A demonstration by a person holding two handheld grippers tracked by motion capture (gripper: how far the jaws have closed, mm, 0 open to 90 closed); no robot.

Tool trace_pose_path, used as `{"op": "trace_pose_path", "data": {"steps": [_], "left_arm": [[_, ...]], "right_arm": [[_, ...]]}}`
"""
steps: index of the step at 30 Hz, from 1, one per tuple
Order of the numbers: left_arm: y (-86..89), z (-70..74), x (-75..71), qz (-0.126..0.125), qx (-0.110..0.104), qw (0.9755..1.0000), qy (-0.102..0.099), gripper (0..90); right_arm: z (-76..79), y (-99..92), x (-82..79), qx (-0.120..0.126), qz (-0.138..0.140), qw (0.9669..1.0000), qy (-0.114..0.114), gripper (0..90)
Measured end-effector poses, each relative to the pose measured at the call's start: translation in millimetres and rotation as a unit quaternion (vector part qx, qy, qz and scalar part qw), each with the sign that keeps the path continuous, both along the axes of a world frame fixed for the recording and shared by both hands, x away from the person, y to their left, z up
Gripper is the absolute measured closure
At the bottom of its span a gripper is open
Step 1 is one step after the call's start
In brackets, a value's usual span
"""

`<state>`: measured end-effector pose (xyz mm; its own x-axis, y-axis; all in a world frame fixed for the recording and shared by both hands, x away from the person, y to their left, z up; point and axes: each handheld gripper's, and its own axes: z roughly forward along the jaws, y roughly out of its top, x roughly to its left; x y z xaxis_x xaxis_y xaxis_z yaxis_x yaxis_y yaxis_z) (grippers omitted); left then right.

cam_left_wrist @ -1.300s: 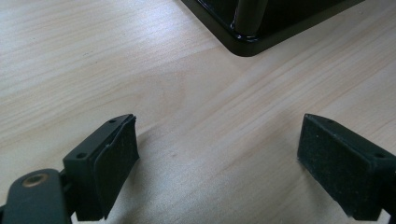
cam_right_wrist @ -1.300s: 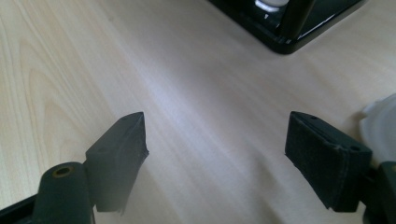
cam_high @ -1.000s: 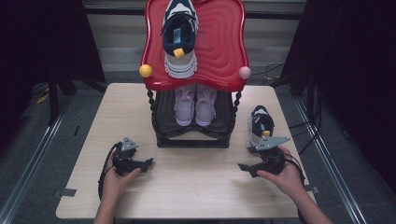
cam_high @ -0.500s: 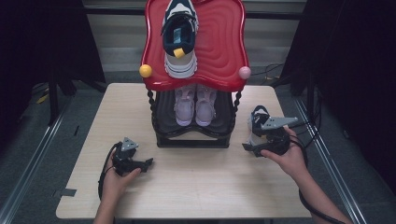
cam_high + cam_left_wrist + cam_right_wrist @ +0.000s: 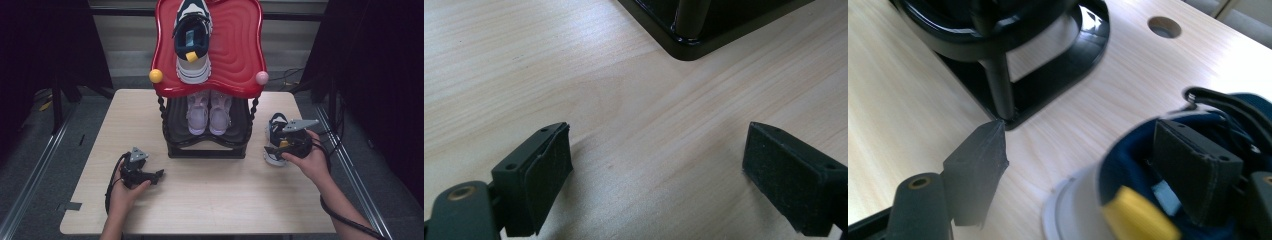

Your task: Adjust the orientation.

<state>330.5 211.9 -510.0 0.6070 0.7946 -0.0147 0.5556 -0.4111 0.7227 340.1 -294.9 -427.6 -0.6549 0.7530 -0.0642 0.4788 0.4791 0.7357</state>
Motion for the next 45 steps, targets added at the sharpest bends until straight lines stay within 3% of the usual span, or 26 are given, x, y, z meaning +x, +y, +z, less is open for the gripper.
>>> {"op": "trace_pose_path", "data": {"steps": [3,5,10,11,16,19,22,25,37,45], "left_arm": [[-0.5,-0.3,-0.2,0.002,-0.003,1.0000,0.000,11.8],[-0.5,-0.3,-0.2,0.003,-0.004,1.0000,0.000,11.8],[-0.5,-0.3,-0.2,0.003,-0.004,1.0000,0.000,11.8],[0.0,0.0,0.0,0.000,0.000,1.0000,0.000,11.8],[0.0,0.0,0.0,0.000,0.000,1.0000,0.000,11.8],[0.0,0.0,0.0,0.000,0.000,1.0000,0.000,11.8],[-0.5,-0.3,-0.2,0.003,-0.004,1.0000,0.000,11.8],[-0.5,-0.3,-0.2,0.003,-0.004,1.0000,0.000,11.8],[0.0,-0.1,0.0,0.000,0.000,1.0000,0.000,11.8],[0.0,0.0,0.0,0.000,0.000,1.0000,0.000,11.8]], "right_arm": [[-3.9,-2.4,0.6,-0.006,-0.001,0.9999,0.011,27.6],[-6.3,-2.8,-0.1,-0.008,0.001,0.9999,0.014,34.9],[-6.7,-2.4,-1.4,-0.019,0.006,0.9998,0.009,44.6],[-7.1,-3.6,-1.9,-0.020,0.010,0.9997,0.007,53.9],[-6.4,-8.3,-6.7,-0.010,0.002,0.9999,-0.004,75.6],[-6.8,-11.0,-9.4,0.003,0.006,1.0000,-0.003,76.9],[-6.0,-9.4,-13.2,-0.005,0.010,0.9999,-0.005,77.4],[-4.7,-8.2,-18.8,0.003,0.010,0.9999,-0.002,77.6],[-1.6,-0.5,-53.5,0.034,0.023,0.9990,0.019,78.0],[-2.2,5.9,-67.3,0.046,0.035,0.9980,0.025,78.1]]}}
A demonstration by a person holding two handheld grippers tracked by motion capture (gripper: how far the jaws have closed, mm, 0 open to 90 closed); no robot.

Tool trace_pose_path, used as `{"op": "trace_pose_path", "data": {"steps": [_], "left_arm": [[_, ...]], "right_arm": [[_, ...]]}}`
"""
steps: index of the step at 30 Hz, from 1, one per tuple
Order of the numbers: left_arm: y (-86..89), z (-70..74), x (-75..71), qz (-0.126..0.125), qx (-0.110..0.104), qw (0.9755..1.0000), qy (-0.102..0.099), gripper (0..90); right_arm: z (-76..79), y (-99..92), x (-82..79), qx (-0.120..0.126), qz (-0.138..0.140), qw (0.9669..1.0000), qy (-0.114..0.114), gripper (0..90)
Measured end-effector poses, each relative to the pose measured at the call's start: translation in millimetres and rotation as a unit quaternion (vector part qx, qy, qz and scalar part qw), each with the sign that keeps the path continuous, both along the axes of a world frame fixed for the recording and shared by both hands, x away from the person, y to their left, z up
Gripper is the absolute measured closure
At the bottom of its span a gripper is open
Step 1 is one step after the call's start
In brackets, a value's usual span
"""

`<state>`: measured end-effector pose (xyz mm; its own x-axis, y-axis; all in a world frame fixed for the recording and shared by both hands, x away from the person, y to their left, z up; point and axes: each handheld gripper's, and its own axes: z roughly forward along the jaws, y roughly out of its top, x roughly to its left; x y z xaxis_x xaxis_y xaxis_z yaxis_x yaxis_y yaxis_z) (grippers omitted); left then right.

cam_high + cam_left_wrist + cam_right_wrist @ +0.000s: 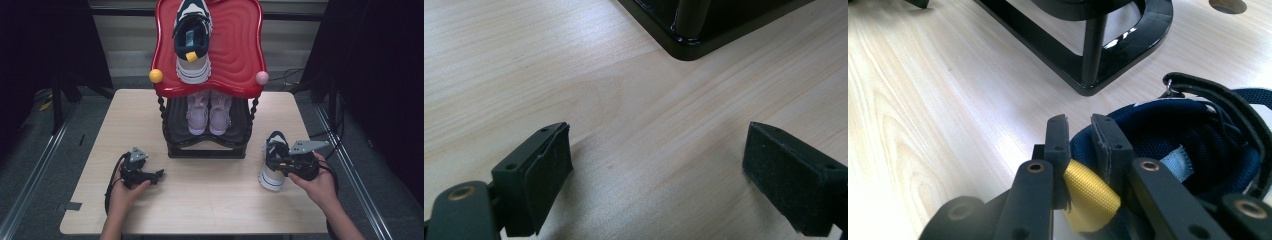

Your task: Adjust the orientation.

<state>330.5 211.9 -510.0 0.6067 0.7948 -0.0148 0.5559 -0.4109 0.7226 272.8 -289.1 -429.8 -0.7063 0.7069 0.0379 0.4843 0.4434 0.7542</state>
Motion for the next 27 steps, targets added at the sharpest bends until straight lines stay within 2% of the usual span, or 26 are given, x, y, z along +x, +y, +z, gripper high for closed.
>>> {"op": "trace_pose_path", "data": {"steps": [6,10,18,23,27], "left_arm": [[0.0,0.0,0.0,0.000,0.000,1.0000,0.000,11.7],[-0.5,-0.3,-0.2,0.002,-0.003,1.0000,0.000,11.8],[-0.6,-0.3,-0.2,0.003,-0.004,1.0000,0.000,11.8],[-0.5,-0.3,-0.2,0.002,-0.004,1.0000,0.000,11.8],[0.0,0.0,0.0,0.000,0.000,1.0000,0.000,11.8]], "right_arm": [[-0.5,-0.6,1.9,0.011,0.000,0.9999,0.004,76.1],[0.2,-0.2,4.8,0.019,-0.001,0.9996,0.022,67.9],[3.4,-2.6,10.9,-0.014,0.006,0.9982,0.058,50.9],[8.0,-6.3,13.2,-0.025,0.027,0.9964,0.076,50.9],[11.6,-8.1,14.2,-0.053,0.047,0.9932,0.092,51.2]]}}
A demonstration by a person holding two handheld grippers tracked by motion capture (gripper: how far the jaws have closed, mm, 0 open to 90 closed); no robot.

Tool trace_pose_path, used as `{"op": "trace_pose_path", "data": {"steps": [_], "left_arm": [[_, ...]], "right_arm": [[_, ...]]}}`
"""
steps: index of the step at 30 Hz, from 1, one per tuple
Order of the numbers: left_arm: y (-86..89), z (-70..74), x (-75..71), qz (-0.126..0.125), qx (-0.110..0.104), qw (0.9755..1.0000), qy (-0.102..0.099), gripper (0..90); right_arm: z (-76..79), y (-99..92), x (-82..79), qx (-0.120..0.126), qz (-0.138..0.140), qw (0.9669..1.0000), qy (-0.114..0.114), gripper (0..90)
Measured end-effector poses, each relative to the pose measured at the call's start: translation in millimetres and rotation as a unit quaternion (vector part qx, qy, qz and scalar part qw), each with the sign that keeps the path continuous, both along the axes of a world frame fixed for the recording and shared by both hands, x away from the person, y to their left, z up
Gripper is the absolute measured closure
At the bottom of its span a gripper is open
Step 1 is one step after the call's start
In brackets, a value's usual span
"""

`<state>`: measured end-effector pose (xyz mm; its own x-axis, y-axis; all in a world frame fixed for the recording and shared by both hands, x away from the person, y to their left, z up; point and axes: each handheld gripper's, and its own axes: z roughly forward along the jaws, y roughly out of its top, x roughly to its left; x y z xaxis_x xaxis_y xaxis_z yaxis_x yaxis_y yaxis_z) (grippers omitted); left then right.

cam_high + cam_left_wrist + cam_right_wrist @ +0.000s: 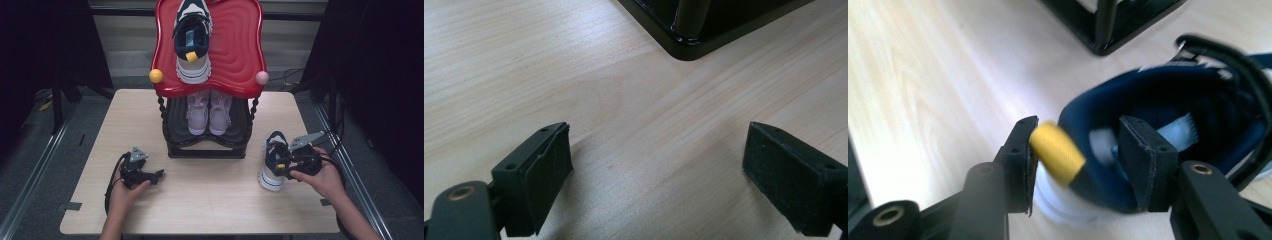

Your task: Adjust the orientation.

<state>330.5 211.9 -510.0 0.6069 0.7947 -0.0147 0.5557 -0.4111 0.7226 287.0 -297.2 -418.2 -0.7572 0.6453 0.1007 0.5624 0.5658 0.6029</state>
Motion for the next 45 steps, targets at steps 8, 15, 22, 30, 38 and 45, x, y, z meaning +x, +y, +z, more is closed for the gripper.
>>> {"op": "trace_pose_path", "data": {"steps": [8,15,22,30,38,45], "left_arm": [[0.0,0.0,0.0,0.000,0.000,1.0000,0.000,11.8],[0.1,0.0,0.0,0.000,0.000,1.0000,0.000,11.8],[0.0,0.0,0.0,0.000,0.000,1.0000,0.000,11.8],[-0.5,-0.3,-0.2,0.003,-0.004,1.0000,0.000,11.8],[-0.5,-0.4,-0.2,0.003,-0.005,1.0000,0.000,11.7],[-0.5,-0.4,-0.2,0.003,-0.005,1.0000,0.000,11.7]], "right_arm": [[4.1,2.4,3.4,-0.041,0.026,0.9987,0.018,51.2],[6.8,10.8,11.4,-0.090,0.057,0.9936,0.038,53.7],[8.2,21.8,17.6,-0.135,0.084,0.9859,0.053,55.1],[9.1,35.3,25.3,-0.186,0.111,0.9727,0.084,55.3],[3.5,45.0,32.6,-0.211,0.104,0.9645,0.120,54.9],[-2.2,48.0,37.6,-0.217,0.094,0.9606,0.147,54.7]]}}
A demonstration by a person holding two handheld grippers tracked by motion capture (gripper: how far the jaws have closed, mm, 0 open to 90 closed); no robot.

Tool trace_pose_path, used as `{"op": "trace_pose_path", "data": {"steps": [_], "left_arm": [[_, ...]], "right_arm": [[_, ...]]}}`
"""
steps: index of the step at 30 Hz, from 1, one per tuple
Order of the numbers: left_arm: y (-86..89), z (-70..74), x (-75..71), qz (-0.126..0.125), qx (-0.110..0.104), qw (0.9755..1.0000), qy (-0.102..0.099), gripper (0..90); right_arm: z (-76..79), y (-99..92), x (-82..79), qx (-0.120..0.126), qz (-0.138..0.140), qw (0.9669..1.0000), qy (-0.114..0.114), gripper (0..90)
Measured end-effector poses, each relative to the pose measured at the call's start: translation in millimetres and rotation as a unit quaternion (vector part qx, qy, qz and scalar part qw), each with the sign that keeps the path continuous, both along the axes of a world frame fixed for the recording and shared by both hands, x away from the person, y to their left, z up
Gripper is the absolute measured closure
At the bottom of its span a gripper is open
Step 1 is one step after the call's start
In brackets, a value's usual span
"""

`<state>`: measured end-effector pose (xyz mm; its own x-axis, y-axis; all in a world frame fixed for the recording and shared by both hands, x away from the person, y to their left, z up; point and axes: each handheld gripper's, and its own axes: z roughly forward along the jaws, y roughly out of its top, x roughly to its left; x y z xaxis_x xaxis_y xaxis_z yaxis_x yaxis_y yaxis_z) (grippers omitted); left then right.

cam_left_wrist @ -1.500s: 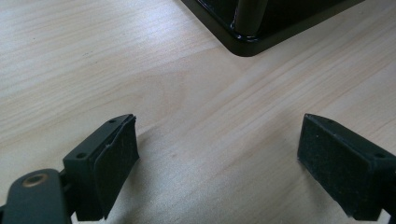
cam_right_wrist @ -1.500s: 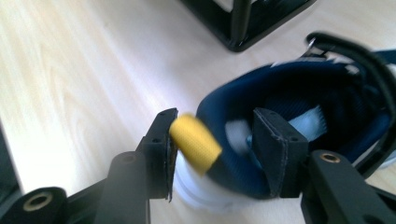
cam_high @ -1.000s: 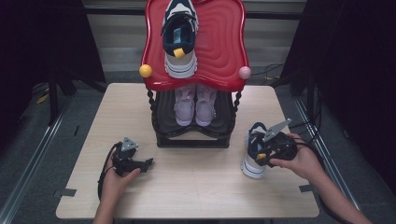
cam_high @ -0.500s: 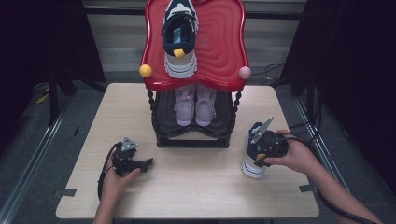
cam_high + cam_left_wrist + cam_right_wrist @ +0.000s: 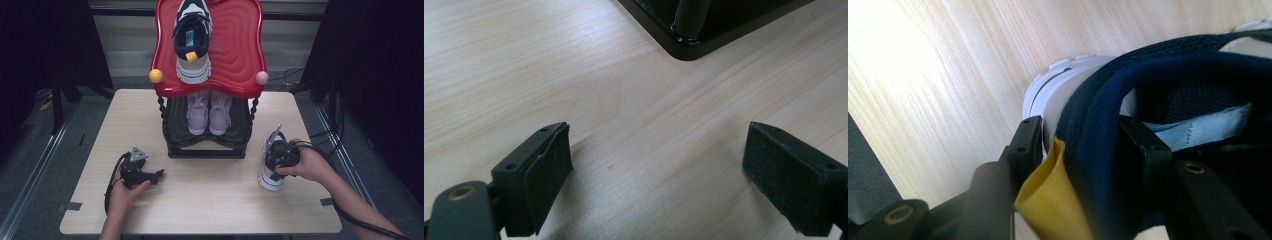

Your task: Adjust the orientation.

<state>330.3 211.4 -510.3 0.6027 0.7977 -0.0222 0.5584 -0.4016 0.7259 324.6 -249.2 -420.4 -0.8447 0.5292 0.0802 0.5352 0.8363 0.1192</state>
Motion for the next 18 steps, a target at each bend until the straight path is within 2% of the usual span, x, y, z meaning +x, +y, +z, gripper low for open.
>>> {"op": "trace_pose_path", "data": {"steps": [2,5,6,7,10,11,15,18], "left_arm": [[0.6,0.4,0.2,-0.003,0.004,1.0000,0.000,11.7],[0.5,0.4,0.2,-0.003,0.004,1.0000,0.000,11.7],[0.5,0.3,0.2,-0.003,0.004,1.0000,0.000,11.8],[0.5,0.3,0.2,-0.003,0.004,1.0000,0.000,11.7],[0.5,0.3,0.2,-0.003,0.004,1.0000,0.000,11.7],[0.0,0.1,0.0,0.000,0.000,1.0000,0.000,11.7],[0.5,0.4,0.2,-0.003,0.004,1.0000,0.000,11.7],[0.5,0.3,0.2,-0.003,0.004,1.0000,0.000,11.7]], "right_arm": [[-2.1,1.9,1.2,0.000,-0.003,0.9999,0.011,55.1],[-3.4,1.5,3.4,-0.004,0.002,0.9999,0.014,56.3],[-3.3,3.2,2.1,0.000,-0.006,0.9998,0.021,57.1],[-4.3,1.9,4.4,-0.004,0.013,0.9998,0.013,57.6],[-5.6,4.4,4.1,-0.003,0.001,0.9998,0.021,58.7],[-5.2,3.7,5.3,-0.008,0.011,0.9996,0.025,58.9],[-4.5,5.8,5.1,-0.005,-0.001,0.9993,0.036,58.9],[-5.0,6.2,7.1,-0.010,0.006,0.9993,0.036,58.5]]}}
